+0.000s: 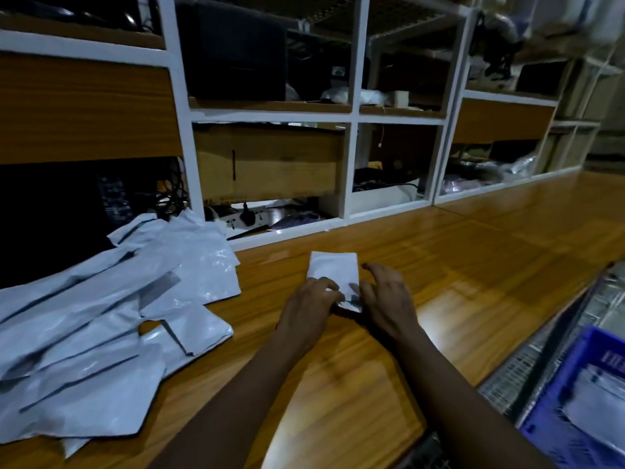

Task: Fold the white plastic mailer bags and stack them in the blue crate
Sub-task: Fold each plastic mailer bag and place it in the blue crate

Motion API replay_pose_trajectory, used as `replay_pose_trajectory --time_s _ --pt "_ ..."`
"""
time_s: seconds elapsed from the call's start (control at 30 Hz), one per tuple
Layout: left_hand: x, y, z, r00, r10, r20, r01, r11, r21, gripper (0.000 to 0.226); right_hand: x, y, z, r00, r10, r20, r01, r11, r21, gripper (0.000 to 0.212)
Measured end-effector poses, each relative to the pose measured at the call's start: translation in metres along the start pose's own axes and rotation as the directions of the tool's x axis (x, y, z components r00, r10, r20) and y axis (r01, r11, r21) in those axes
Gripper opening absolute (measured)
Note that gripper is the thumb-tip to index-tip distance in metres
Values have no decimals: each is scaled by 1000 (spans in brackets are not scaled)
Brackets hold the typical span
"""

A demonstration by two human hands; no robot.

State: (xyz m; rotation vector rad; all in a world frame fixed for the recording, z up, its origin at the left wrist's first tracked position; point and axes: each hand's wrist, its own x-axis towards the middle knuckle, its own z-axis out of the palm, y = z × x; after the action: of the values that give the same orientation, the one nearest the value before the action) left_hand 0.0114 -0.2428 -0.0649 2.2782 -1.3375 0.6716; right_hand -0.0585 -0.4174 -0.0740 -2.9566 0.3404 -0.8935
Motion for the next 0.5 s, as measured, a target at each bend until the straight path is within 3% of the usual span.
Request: replay_pose_trajectory --time_s 0.1,0.2,0.27,0.33,0.43,0.5 --pt "-1 -17 -2 998 47 -39 -51 994 -98 21 5 4 0 992 -95 82 102 991 -84 33" --pt "2 -30 3 990 -137 44 140 987 -83 26 13 7 5 996 -38 81 40 999 -26 42" --pt "3 -34 6 978 -196 79 206 967 -152 23 17 3 3 998 -11 55 5 994 110 43" --pt "6 -33 7 976 -170 134 193 965 -178 31 22 1 2 993 31 112 -50 984 170 52" --pt "10 -33 12 987 -96 131 119 977 -176 13 28 4 10 982 -5 191 -19 992 121 63" --pt "13 -36 14 982 -92 163 129 963 -236 16 29 6 14 977 -21 214 -3 994 113 67"
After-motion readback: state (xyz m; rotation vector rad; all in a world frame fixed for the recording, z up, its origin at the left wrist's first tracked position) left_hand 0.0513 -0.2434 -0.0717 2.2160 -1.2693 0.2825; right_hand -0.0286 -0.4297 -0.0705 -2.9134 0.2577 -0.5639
